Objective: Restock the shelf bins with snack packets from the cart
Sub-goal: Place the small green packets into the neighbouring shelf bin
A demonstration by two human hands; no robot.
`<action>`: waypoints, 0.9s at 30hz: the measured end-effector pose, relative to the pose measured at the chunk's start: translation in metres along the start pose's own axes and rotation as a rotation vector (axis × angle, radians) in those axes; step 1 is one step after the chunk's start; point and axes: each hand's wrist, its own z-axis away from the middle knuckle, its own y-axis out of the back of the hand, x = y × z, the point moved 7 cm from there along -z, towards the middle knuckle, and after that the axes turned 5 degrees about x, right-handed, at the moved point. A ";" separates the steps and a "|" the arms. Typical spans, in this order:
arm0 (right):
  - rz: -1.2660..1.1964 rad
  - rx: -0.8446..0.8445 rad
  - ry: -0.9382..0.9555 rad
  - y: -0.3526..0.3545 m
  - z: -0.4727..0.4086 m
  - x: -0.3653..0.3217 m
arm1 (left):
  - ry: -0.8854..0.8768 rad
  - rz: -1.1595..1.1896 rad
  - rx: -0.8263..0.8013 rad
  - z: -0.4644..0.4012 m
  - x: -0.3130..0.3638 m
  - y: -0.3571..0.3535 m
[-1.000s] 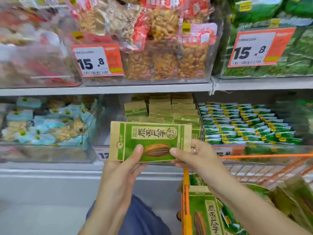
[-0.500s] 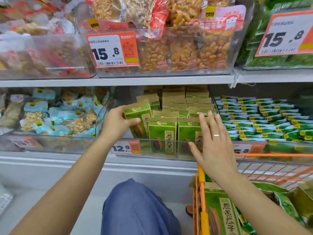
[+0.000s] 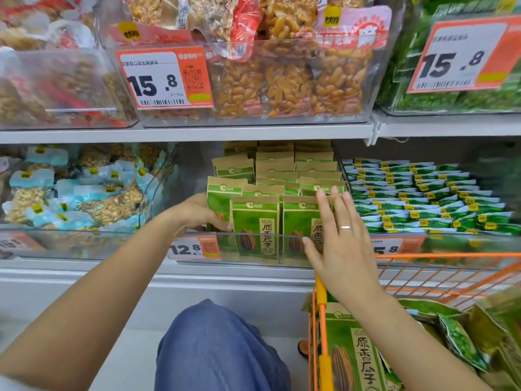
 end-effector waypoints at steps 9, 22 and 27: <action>-0.003 0.017 -0.003 -0.001 0.000 0.000 | -0.031 -0.108 0.321 -0.004 -0.005 0.021; -0.020 0.026 -0.007 0.001 0.001 -0.001 | -0.040 -0.214 0.099 -0.016 -0.009 0.003; -0.027 0.028 -0.003 0.002 0.001 -0.002 | -0.192 -0.321 0.325 -0.008 0.010 0.014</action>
